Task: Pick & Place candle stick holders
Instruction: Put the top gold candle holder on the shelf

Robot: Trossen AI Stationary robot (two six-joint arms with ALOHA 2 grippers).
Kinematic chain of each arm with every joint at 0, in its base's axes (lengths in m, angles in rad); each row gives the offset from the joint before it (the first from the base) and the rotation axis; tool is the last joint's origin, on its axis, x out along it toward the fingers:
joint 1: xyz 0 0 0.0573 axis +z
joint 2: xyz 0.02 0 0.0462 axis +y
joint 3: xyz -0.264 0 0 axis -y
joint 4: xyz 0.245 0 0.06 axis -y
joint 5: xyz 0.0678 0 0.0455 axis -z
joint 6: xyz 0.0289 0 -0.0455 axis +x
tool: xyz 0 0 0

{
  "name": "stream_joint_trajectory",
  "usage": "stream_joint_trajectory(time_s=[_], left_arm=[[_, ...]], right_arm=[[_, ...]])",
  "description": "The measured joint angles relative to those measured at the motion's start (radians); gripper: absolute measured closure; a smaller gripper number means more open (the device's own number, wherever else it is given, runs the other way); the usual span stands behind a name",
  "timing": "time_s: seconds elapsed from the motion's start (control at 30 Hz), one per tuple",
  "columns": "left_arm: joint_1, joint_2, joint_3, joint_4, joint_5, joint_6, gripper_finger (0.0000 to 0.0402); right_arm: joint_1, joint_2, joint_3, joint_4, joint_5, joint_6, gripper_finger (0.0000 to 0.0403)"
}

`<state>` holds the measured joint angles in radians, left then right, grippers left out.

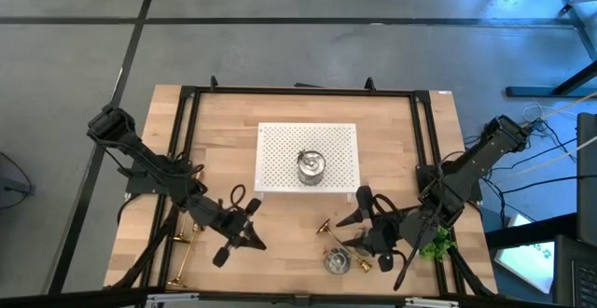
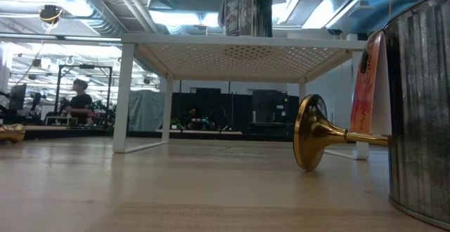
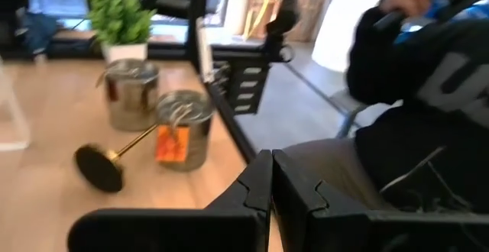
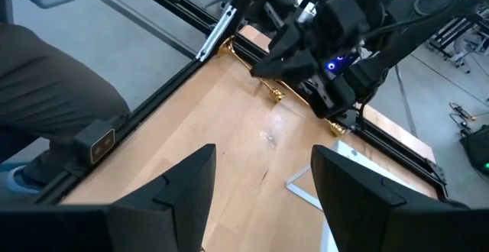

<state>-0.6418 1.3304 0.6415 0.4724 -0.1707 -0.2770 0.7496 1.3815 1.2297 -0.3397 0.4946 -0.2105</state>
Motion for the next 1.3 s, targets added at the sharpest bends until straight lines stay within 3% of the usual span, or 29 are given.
stream_joint_trajectory(time_s=[0.1,0.2,0.4,0.57,0.73,1.1,1.3], left_arm=[[-0.010,-0.002,0.002,-0.044,-0.037,-0.021,0.0396],[-0.030,-0.013,0.045,-0.195,-0.099,-0.058,0.0396],[-0.075,-0.040,0.203,-0.707,-0.299,-0.278,0.0399],[-0.114,-0.042,0.293,-1.074,-0.383,-0.580,0.0399],[-0.138,-0.042,0.297,-1.303,-0.382,-0.852,0.0399],[-0.142,-0.039,0.287,-1.680,-0.348,-1.253,0.0400],[-0.120,-0.039,0.212,-1.736,-0.195,-1.412,0.0400]], right_arm=[[-0.002,0.000,0.000,0.000,0.000,0.000,0.0186],[-0.003,0.000,0.000,0.000,0.002,0.000,0.0186],[-0.003,0.000,0.000,0.000,0.002,0.000,0.0186],[-0.003,0.000,0.000,0.000,0.002,0.012,0.0186],[-0.003,0.000,0.000,0.000,0.002,0.013,0.0186],[-0.003,0.000,0.000,0.000,0.001,0.016,0.0186],[-0.003,0.000,0.000,0.000,-0.001,0.016,0.0186]])
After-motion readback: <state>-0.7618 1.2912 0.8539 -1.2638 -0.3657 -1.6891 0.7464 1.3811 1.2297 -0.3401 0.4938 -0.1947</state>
